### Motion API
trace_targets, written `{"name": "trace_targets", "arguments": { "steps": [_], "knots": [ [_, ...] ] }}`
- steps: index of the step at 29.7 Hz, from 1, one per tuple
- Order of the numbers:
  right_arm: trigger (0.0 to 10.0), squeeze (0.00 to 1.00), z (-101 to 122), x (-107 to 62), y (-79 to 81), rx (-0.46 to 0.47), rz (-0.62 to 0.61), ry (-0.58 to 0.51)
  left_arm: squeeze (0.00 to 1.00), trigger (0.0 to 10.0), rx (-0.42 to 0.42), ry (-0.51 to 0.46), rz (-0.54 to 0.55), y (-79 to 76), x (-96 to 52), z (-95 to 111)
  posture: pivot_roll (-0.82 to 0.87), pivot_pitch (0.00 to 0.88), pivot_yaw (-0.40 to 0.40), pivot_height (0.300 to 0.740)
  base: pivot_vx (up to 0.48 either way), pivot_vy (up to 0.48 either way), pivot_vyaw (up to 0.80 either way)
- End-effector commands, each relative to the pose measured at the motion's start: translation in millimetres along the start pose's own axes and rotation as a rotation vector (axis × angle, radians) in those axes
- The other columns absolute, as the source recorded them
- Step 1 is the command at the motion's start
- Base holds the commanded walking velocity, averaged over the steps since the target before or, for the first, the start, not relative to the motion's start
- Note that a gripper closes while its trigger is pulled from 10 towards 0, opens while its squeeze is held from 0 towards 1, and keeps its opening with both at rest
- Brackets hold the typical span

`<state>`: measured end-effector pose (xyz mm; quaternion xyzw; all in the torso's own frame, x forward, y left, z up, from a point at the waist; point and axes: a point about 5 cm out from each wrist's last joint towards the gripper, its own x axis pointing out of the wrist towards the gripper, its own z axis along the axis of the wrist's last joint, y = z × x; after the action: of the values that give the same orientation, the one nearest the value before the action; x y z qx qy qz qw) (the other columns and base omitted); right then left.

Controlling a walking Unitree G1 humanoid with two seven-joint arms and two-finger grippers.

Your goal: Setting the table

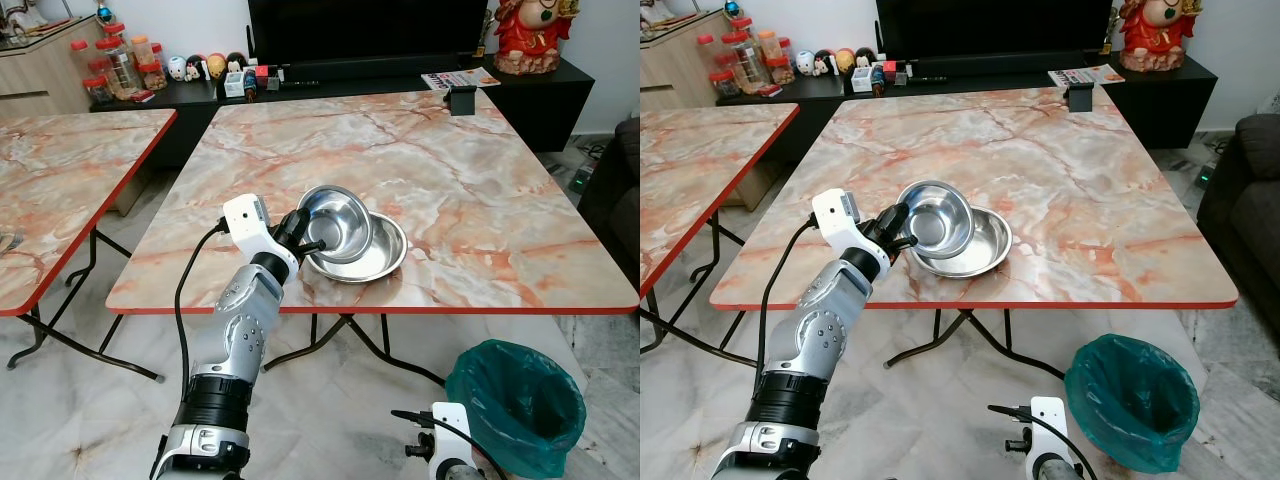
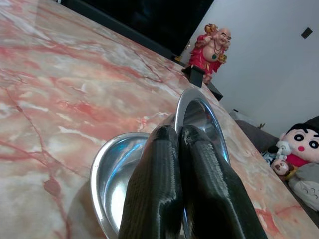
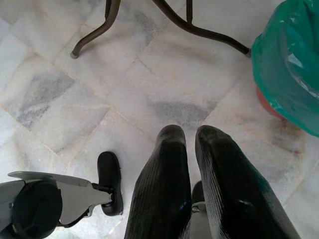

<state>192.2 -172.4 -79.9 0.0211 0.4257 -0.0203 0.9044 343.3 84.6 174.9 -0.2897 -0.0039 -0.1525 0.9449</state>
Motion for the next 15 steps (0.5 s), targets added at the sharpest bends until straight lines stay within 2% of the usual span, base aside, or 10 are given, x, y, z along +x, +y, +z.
{"name": "trace_targets", "arguments": {
  "steps": [1,4,15],
  "knots": [
    [10.0,0.00,3.0,0.9,2.8,0.018,0.003,-0.007,0.00,10.0,0.021,-0.029,-0.008,-1.3,1.2,8.0,0.01,0.000,0.077,0.714,0.000,0.000,0.00],
    [10.0,0.00,2.9,0.9,3.2,0.016,0.003,-0.006,0.00,10.0,0.022,-0.030,-0.009,-0.9,1.0,8.5,0.01,0.000,0.079,0.714,0.000,0.000,0.00],
    [10.0,0.00,0.1,0.7,4.9,0.022,0.015,0.014,0.00,10.0,0.026,-0.031,-0.016,-1.9,1.2,9.0,0.01,0.000,0.080,0.709,0.295,0.000,0.00]
  ]
}}
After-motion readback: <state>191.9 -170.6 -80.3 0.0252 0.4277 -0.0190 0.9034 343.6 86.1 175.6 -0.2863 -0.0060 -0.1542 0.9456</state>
